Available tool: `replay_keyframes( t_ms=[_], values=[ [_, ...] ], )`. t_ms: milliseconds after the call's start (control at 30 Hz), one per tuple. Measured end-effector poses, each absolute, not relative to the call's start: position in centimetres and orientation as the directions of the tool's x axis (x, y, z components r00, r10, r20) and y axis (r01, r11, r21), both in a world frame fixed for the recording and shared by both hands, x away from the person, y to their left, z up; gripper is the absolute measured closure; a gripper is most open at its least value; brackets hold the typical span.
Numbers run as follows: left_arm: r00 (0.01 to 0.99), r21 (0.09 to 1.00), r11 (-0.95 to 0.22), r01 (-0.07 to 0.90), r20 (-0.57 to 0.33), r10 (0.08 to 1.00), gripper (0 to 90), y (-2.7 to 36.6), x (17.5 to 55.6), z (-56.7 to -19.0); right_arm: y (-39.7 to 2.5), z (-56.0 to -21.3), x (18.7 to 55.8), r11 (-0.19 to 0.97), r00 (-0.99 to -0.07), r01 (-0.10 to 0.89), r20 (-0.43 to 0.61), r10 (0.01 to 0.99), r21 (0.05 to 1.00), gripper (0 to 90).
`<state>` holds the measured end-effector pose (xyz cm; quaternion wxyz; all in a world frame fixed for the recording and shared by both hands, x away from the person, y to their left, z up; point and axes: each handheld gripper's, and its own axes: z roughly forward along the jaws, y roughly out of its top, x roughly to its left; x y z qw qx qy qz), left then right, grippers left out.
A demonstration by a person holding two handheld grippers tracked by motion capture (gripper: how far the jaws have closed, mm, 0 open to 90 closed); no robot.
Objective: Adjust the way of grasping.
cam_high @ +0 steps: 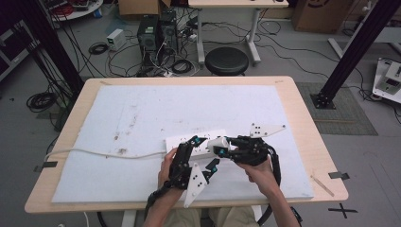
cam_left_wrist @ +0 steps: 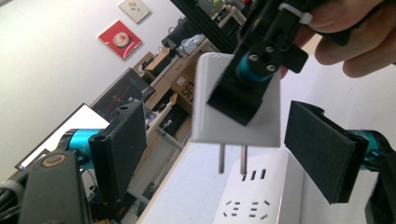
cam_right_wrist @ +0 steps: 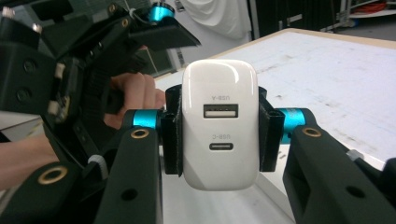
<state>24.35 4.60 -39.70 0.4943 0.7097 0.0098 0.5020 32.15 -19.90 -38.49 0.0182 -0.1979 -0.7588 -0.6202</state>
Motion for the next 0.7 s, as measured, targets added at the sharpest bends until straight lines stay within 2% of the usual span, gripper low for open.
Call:
replay_keyframes(
  t_ms=[167, 233, 700],
  values=[
    [0.537, 0.763, -0.474, -0.44, 0.647, 0.542, 21.1, 5.8, 24.4, -39.4, -20.2, -38.5, 32.1, 0.154, -0.916, 0.321, 0.265, 0.301, 0.935, 63.1],
    [0.564, 0.815, -0.432, -0.386, 0.58, 0.589, 21.1, 7.1, 24.6, -39.2, -20.6, -38.5, 32.2, 0.163, -0.911, 0.314, 0.249, 0.329, 0.935, 63.1],
    [0.577, 0.944, -0.263, -0.2, 0.331, 0.747, 21.1, 12.8, 25.9, -39.4, -22.3, -38.4, 32.2, 0.161, -0.885, 0.292, 0.203, 0.42, 0.943, 63.1]
  ],
)
